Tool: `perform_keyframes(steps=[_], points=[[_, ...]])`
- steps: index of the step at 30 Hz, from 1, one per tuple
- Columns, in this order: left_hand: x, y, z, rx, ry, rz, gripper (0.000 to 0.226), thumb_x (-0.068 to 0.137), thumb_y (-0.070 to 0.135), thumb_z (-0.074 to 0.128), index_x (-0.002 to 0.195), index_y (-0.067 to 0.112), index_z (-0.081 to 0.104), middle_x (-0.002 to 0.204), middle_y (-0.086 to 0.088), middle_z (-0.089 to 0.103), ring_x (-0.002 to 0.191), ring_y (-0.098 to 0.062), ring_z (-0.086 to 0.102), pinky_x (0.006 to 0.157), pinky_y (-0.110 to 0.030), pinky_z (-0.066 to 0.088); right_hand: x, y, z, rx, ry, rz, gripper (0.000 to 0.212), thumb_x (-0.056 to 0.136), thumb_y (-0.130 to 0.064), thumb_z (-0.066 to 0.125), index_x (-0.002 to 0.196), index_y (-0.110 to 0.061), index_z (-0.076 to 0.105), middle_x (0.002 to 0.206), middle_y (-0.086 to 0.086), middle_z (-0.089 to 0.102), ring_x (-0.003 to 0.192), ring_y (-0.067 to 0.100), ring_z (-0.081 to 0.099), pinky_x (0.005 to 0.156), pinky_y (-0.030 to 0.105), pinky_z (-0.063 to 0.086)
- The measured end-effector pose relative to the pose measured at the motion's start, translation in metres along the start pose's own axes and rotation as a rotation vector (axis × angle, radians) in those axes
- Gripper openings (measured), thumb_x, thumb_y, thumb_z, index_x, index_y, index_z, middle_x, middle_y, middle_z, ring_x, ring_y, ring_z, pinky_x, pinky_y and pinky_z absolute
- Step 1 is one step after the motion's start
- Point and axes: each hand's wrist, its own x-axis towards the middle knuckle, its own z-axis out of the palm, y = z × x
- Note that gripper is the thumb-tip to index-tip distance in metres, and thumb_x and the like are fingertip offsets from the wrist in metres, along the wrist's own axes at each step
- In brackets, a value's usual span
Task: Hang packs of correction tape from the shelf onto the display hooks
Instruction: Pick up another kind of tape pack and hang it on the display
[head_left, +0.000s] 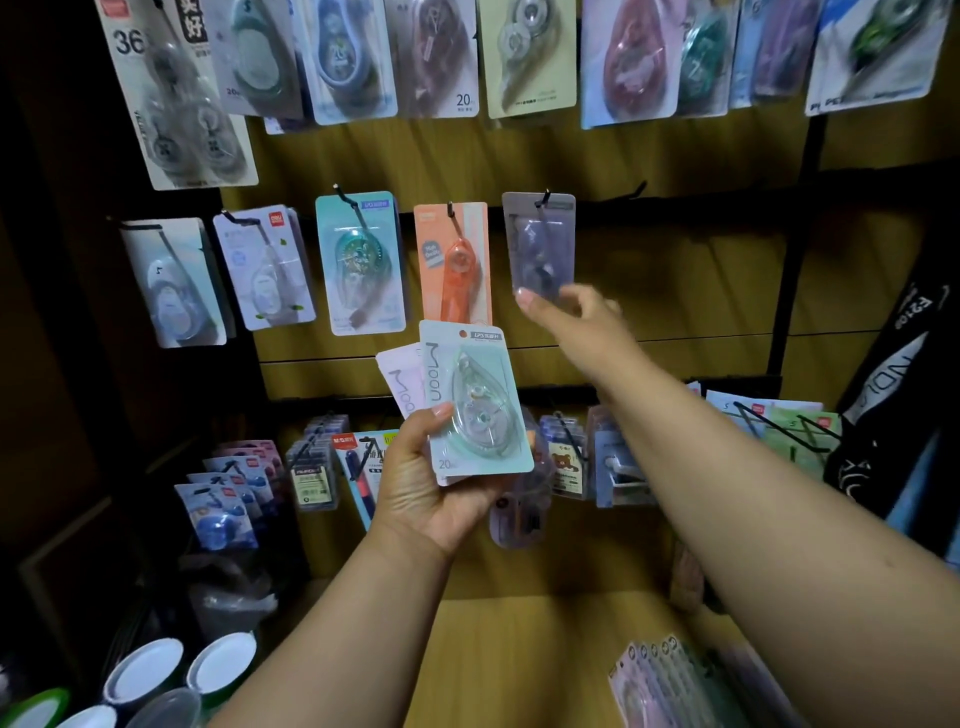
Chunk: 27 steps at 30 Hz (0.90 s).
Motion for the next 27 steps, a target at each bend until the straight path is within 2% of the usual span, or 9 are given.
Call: perform_keyframes(steps=[2, 4, 7, 9, 11, 14, 19, 22, 27], points=[[0.001, -0.001, 0.001, -0.009, -0.006, -0.021, 0.066, 0.039, 0.003, 0.084, 0.104, 0.016, 0.076, 0.110, -0.017, 0.070, 0.091, -0.035, 0.069, 0.084, -0.058, 0.052, -0.025, 0.003, 0.005, 0.068, -0.147, 0.081, 0.073, 0.076, -0.070, 0.057, 0.123, -0.014, 0.055, 0.137, 0.012, 0.050, 0.123, 0.030, 0.051, 0.102, 0.046, 0.043], [0.001, -0.002, 0.003, -0.014, 0.006, -0.031, 0.065, 0.046, 0.003, 0.079, 0.110, 0.014, 0.072, 0.112, -0.019, 0.068, 0.095, -0.036, 0.068, 0.084, -0.057, 0.053, -0.044, 0.007, 0.008, 0.212, -0.279, 0.130, 0.058, 0.079, -0.053, 0.067, 0.110, -0.005, 0.062, 0.112, 0.011, 0.068, 0.102, 0.031, 0.065, 0.084, 0.037, 0.053], [0.001, -0.003, 0.009, 0.050, 0.055, -0.017, 0.050, 0.065, 0.005, 0.062, 0.114, 0.012, 0.065, 0.107, -0.017, 0.070, 0.091, -0.033, 0.069, 0.083, -0.053, 0.056, -0.051, 0.013, 0.011, 0.394, -0.325, 0.125, 0.020, 0.079, -0.026, 0.076, 0.092, -0.013, 0.069, 0.094, 0.005, 0.075, 0.086, 0.024, 0.072, 0.080, 0.039, 0.057], [0.000, -0.005, 0.011, 0.068, 0.087, -0.006, 0.038, 0.074, 0.004, 0.052, 0.108, 0.012, 0.067, 0.103, -0.015, 0.072, 0.087, -0.030, 0.070, 0.083, -0.050, 0.056, -0.052, 0.017, 0.013, 0.445, -0.317, 0.120, 0.014, 0.079, -0.021, 0.076, 0.090, -0.014, 0.070, 0.092, 0.006, 0.076, 0.084, 0.025, 0.073, 0.081, 0.042, 0.058], [0.000, -0.007, 0.012, 0.062, 0.099, -0.008, 0.033, 0.081, 0.004, 0.048, 0.103, 0.012, 0.070, 0.106, -0.016, 0.071, 0.092, -0.031, 0.069, 0.091, -0.052, 0.052, -0.051, 0.019, 0.013, 0.480, -0.312, 0.113, 0.014, 0.080, -0.018, 0.075, 0.092, -0.013, 0.070, 0.093, 0.008, 0.075, 0.083, 0.026, 0.073, 0.080, 0.044, 0.058], [0.000, -0.006, 0.013, 0.069, 0.096, -0.047, 0.033, 0.087, 0.005, 0.046, 0.108, 0.013, 0.070, 0.120, -0.018, 0.066, 0.112, -0.037, 0.062, 0.102, -0.059, 0.041, -0.049, 0.018, 0.010, 0.534, -0.277, 0.092, 0.020, 0.082, -0.017, 0.073, 0.100, -0.011, 0.068, 0.095, 0.008, 0.075, 0.083, 0.025, 0.072, 0.079, 0.042, 0.059], [0.002, -0.001, 0.020, 0.054, 0.105, -0.078, 0.037, 0.079, 0.007, 0.055, 0.115, 0.015, 0.061, 0.132, -0.019, 0.060, 0.123, -0.040, 0.055, 0.093, -0.063, 0.047, -0.038, 0.016, -0.001, 0.528, -0.076, -0.024, 0.054, 0.074, -0.018, 0.079, 0.117, -0.026, 0.047, 0.110, 0.006, 0.069, 0.093, 0.024, 0.071, 0.081, 0.047, 0.058], [0.003, 0.002, 0.021, 0.059, 0.146, -0.083, 0.038, 0.076, 0.006, 0.060, 0.113, 0.012, 0.060, 0.129, -0.023, 0.061, 0.120, -0.044, 0.057, 0.090, -0.067, 0.045, -0.026, 0.005, -0.012, 0.507, 0.013, -0.144, 0.057, 0.075, -0.020, 0.079, 0.117, -0.029, 0.041, 0.111, 0.007, 0.068, 0.093, 0.021, 0.071, 0.079, 0.045, 0.060], [0.004, 0.002, 0.025, 0.073, 0.178, -0.073, 0.043, 0.072, 0.008, 0.062, 0.115, 0.011, 0.061, 0.103, -0.023, 0.067, 0.116, -0.041, 0.059, 0.086, -0.064, 0.050, 0.005, -0.019, -0.024, 0.502, 0.109, -0.262, 0.064, 0.076, -0.020, 0.079, 0.129, -0.026, 0.045, 0.115, 0.007, 0.068, 0.095, 0.019, 0.071, 0.080, 0.044, 0.059]])
